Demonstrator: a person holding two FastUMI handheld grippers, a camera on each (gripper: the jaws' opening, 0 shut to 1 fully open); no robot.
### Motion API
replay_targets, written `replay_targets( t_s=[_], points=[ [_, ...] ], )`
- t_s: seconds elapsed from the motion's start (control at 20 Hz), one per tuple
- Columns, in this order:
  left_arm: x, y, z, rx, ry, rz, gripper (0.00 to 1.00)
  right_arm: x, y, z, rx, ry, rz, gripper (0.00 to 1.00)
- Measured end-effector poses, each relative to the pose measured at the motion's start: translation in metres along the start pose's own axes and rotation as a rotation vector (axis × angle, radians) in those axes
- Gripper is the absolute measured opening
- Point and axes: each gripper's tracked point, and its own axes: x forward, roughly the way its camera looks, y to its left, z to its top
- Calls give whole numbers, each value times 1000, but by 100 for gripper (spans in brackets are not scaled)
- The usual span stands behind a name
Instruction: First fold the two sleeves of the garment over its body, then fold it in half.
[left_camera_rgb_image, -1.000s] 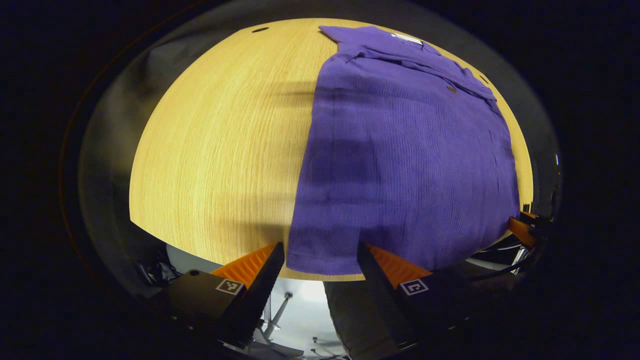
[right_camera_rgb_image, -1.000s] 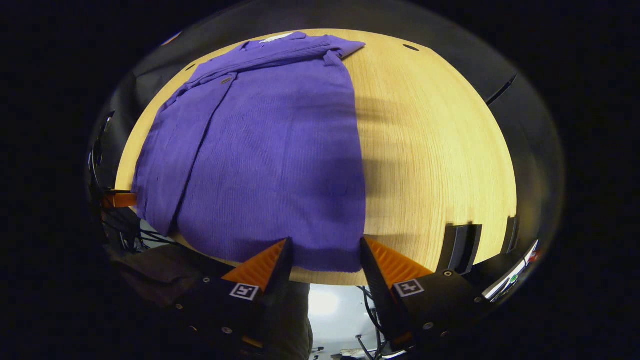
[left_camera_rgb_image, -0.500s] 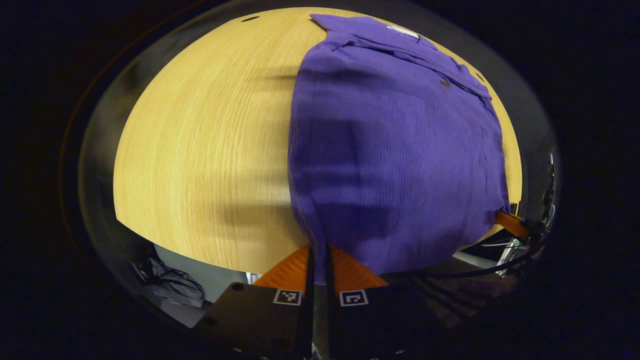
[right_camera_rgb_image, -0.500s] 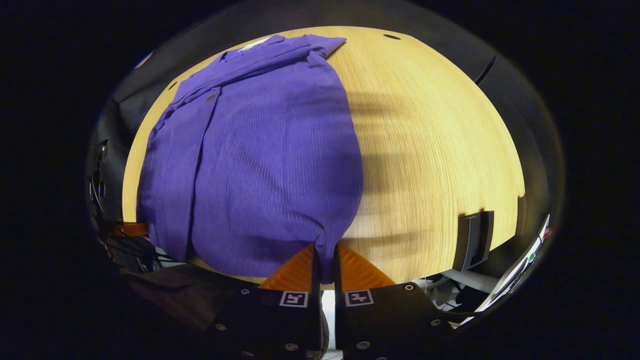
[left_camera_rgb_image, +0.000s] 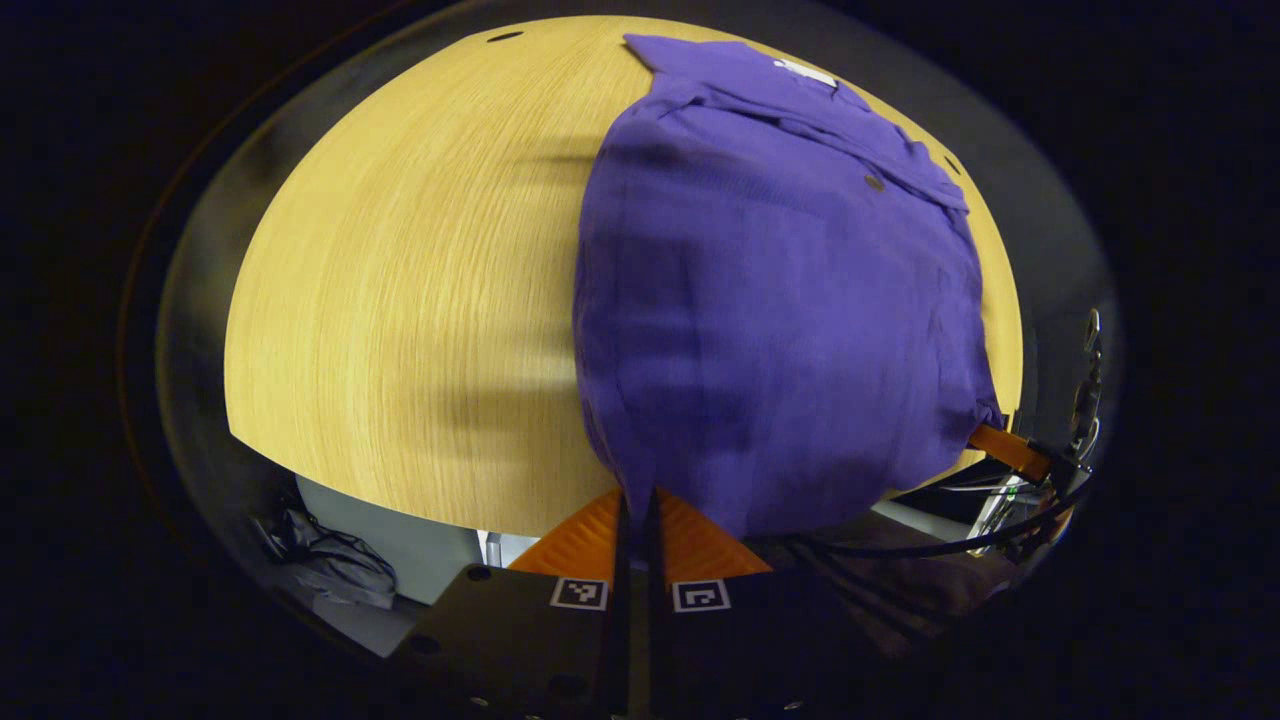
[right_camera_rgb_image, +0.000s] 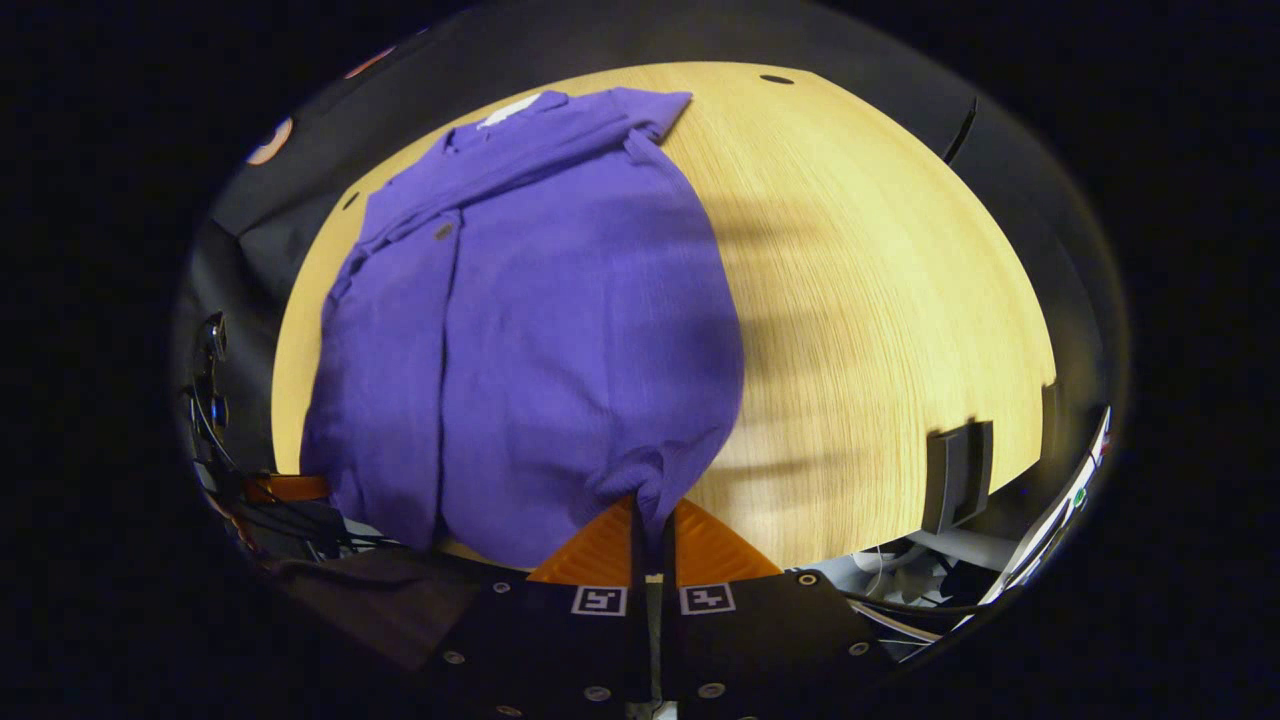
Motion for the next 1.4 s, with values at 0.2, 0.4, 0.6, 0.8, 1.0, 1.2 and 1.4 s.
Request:
replay_targets(
  t_s=[0.2,0.4,0.6,0.8,1.0,1.2,1.4],
  points=[
    [-55,-16,37,24,-58,-39,9,-29,17,40,-10,-75,51,5],
    [-87,-30,80,70,-139,-59,9,-46,27,77,-44,-140,74,5],
    [-115,-40,133,114,-197,-53,9,-60,37,111,-78,-192,93,5],
    [-131,-45,182,180,-227,-34,9,-70,37,149,-105,-226,83,5],
    [-144,-50,239,241,-250,-23,9,-72,37,183,-131,-238,56,5],
    [-150,-48,291,283,-234,-41,9,-77,34,217,-96,-256,5,5],
    [-159,-46,334,323,-234,-52,9,-77,30,254,-30,-261,-29,4]
  ],
)
